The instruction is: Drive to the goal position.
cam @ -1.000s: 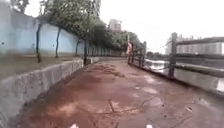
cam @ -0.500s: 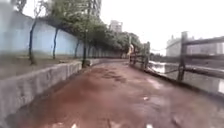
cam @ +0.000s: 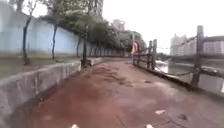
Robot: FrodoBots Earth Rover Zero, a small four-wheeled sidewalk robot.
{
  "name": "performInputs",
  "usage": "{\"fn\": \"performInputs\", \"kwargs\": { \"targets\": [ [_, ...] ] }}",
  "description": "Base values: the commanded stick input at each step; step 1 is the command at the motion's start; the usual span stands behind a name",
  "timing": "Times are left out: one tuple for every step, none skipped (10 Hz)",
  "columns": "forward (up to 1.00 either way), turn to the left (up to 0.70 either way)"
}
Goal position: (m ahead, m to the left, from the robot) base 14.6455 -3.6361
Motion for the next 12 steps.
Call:
{"fn": "performInputs", "kwargs": {
  "targets": [
    [0.85,0.02],
    [0.85,0.02],
    [0.85,0.02],
    [0.85,0.02],
    [0.85,0.02],
    [0.85,0.02],
    [0.85,0.01],
    [0.85,-0.03],
    [0.85,-0.31],
    [0.85,-0.32],
    [0.85,-0.32],
    [0.85,-0.32]
  ]
}}
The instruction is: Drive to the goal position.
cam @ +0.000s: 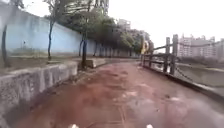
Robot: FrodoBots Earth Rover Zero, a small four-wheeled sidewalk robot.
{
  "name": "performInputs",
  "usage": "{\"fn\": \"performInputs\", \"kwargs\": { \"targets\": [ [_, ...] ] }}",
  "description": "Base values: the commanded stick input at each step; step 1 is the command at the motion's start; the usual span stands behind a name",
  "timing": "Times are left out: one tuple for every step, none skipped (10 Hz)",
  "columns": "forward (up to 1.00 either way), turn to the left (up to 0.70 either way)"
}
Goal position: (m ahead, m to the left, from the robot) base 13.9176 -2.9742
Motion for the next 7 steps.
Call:
{"fn": "performInputs", "kwargs": {
  "targets": [
    [0.85,-0.32],
    [0.85,-0.20],
    [0.85,-0.04],
    [0.85,0.02],
    [0.85,0.02],
    [0.85,0.02],
    [0.85,0.02]
  ]
}}
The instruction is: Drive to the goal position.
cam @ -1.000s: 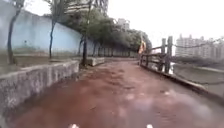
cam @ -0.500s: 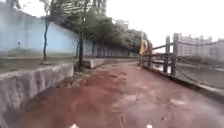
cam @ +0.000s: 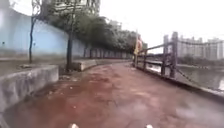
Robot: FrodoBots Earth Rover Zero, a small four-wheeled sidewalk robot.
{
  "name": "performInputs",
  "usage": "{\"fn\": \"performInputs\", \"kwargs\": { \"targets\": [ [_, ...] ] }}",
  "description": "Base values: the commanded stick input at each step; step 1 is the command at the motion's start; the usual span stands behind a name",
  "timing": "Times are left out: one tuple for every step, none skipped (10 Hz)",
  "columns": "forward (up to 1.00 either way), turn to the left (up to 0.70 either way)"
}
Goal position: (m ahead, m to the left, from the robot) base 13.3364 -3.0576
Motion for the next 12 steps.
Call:
{"fn": "performInputs", "kwargs": {
  "targets": [
    [0.85,0.02],
    [0.85,0.02],
    [0.85,0.02],
    [0.85,0.02],
    [0.85,0.02],
    [0.85,0.02],
    [0.85,0.02],
    [0.85,0.02],
    [0.85,0.02],
    [0.85,0.02],
    [0.85,0.02],
    [0.85,0.00]
  ]
}}
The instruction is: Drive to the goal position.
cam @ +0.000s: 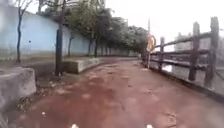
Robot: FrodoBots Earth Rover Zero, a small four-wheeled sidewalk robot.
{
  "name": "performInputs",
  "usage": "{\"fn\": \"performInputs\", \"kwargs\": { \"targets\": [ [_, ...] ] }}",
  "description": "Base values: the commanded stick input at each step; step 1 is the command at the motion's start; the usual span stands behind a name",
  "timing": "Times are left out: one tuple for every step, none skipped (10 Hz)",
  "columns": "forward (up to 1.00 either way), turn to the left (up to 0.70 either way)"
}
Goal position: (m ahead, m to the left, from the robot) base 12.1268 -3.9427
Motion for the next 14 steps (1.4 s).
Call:
{"fn": "performInputs", "kwargs": {
  "targets": [
    [0.85,-0.12],
    [0.85,-0.23],
    [0.85,-0.32],
    [0.85,-0.32],
    [0.85,-0.32],
    [0.85,-0.31],
    [0.85,-0.27],
    [0.85,-0.23],
    [0.85,-0.20],
    [0.85,-0.23],
    [0.85,-0.25],
    [0.85,-0.15],
    [0.85,0.02],
    [0.85,0.02]
  ]
}}
